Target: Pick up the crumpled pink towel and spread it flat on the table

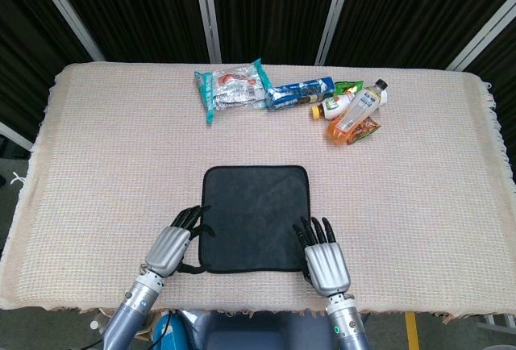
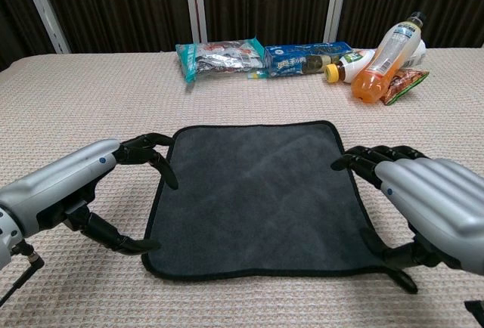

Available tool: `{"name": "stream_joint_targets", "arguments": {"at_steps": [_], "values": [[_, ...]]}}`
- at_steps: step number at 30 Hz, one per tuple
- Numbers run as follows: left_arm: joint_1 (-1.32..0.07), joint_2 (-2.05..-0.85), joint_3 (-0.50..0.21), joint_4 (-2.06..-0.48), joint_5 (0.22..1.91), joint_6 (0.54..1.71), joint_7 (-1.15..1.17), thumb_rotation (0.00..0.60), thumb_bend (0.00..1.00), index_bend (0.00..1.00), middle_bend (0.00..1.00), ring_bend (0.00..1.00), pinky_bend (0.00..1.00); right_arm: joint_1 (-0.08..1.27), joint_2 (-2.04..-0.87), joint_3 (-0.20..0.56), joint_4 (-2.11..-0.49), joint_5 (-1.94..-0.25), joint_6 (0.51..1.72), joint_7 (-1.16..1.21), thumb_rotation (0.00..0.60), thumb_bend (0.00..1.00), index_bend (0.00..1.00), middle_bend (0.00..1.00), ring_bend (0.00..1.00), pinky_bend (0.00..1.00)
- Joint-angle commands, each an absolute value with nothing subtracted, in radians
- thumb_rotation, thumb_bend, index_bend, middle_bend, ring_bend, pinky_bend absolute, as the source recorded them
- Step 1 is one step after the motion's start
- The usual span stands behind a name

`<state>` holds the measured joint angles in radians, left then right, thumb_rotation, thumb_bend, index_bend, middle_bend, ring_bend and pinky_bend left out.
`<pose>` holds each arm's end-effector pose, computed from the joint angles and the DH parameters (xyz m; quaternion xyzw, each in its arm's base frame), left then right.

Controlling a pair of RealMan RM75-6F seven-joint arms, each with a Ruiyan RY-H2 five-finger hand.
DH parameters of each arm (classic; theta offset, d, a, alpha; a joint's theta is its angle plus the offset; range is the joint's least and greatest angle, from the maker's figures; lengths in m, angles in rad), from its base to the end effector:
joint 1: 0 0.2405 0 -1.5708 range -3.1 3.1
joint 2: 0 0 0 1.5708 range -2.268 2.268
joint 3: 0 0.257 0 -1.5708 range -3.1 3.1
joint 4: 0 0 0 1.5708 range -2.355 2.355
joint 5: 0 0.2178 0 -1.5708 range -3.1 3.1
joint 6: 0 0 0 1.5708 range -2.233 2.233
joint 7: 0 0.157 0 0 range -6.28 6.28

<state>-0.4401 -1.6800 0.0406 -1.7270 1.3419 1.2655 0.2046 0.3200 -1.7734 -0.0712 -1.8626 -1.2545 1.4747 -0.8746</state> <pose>-0.1399 0.2149 -0.0578 -0.6539 -0.5142 -0.4577 0.3139 -0.1315 -0.1819 -0.0490 0.6933 -0.4096 0.3484 0.4798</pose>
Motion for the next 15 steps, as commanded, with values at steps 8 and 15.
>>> {"name": "stream_joint_targets", "arguments": {"at_steps": [8,15], "values": [[-0.455,-1.579,0.056,-1.819,1.325,1.185,0.188,0.6,0.1,0.08,0.0,0.0,0.0,0.302,-1.737,-0.094,-1.956,-1.215,1.48,-0.985,0.6,0.26,0.0,0.0,0.0,0.0],[-0.413,-1.515,0.06,-1.826,1.383,1.267,0.168,0.6,0.1,0.08,0.0,0.0,0.0,0.273,-1.678,-0.114,-2.018,-1.312,1.525,-0.901,0.6,0.26,0.0,0.0,0.0,0.0]]}}
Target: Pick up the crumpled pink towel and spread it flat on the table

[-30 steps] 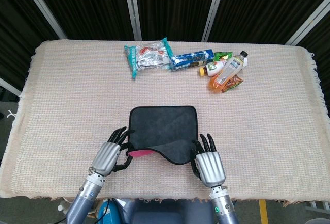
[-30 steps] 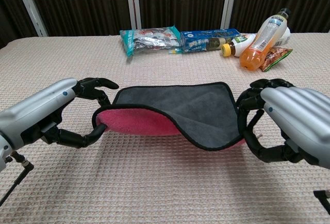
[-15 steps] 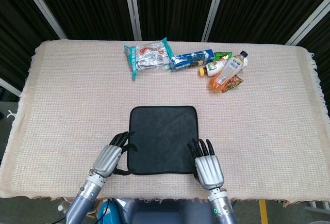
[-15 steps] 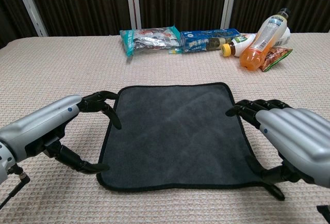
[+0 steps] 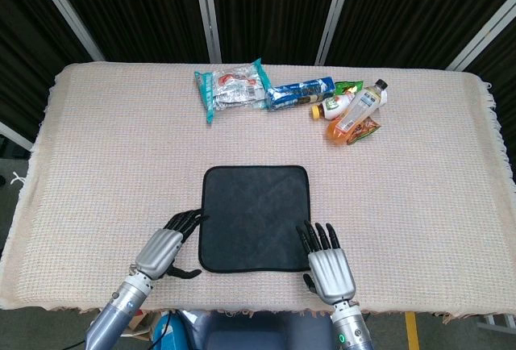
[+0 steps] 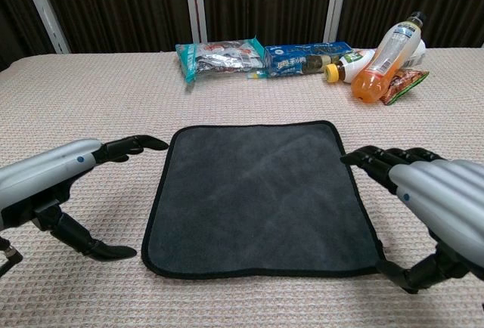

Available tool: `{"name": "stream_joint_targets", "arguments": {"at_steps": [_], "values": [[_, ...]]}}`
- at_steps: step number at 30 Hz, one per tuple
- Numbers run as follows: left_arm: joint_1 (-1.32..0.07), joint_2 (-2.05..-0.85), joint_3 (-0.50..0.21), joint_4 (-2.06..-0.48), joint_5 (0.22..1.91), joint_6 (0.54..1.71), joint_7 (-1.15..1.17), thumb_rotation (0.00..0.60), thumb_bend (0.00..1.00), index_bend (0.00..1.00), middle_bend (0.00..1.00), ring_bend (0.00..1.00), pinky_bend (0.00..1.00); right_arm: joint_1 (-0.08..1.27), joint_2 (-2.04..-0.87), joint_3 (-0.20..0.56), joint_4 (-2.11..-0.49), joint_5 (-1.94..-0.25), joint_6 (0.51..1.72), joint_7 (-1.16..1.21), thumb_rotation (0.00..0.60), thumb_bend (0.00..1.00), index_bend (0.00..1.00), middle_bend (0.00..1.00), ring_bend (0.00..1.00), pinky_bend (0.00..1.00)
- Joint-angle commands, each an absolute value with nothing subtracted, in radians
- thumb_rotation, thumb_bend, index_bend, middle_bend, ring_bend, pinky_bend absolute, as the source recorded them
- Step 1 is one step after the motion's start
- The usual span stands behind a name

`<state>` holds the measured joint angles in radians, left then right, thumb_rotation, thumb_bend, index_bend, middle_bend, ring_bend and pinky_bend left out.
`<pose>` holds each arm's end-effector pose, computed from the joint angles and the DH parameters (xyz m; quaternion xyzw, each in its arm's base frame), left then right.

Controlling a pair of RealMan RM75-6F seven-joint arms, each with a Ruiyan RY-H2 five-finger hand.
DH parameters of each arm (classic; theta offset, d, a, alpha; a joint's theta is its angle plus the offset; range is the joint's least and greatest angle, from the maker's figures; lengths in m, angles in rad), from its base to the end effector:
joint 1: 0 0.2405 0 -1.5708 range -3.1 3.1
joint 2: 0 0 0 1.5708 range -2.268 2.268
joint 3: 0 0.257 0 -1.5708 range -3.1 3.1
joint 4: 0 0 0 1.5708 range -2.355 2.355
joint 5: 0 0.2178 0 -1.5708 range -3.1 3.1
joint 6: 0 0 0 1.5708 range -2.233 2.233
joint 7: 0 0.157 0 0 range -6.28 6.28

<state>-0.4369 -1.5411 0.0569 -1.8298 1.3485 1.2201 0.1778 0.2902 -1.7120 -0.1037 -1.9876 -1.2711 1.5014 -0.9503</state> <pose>-0.1515 0.2122 -0.0316 -0.6664 -0.5220 -0.4368 0.3044 -0.1276 -0.1688 -0.0283 0.6980 -0.4106 0.3364 0.4807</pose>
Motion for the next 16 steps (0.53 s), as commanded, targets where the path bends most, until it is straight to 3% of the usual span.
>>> {"name": "stream_joint_targets", "arguments": {"at_steps": [1,7,16], "values": [[-0.402,-1.505,0.062,-1.818,1.399,1.292,0.167,0.6,0.1,0.08,0.0,0.0,0.0,0.268,-1.664,-0.112,-2.029,-1.325,1.533,-0.879,0.6,0.26,0.0,0.0,0.0,0.0],[-0.328,-1.437,0.084,-1.729,1.493,1.437,0.149,0.6,0.09,0.08,0.0,0.0,0.0,0.214,-1.565,-0.126,-2.04,-1.408,1.612,-0.734,0.6,0.26,0.0,0.0,0.0,0.0],[-0.14,-1.378,0.138,-1.538,1.541,1.687,0.018,0.6,0.08,0.05,0.0,0.0,0.0,0.085,-1.444,-0.217,-1.956,-1.571,1.772,-0.483,0.6,0.26,0.0,0.0,0.0,0.0]]}}
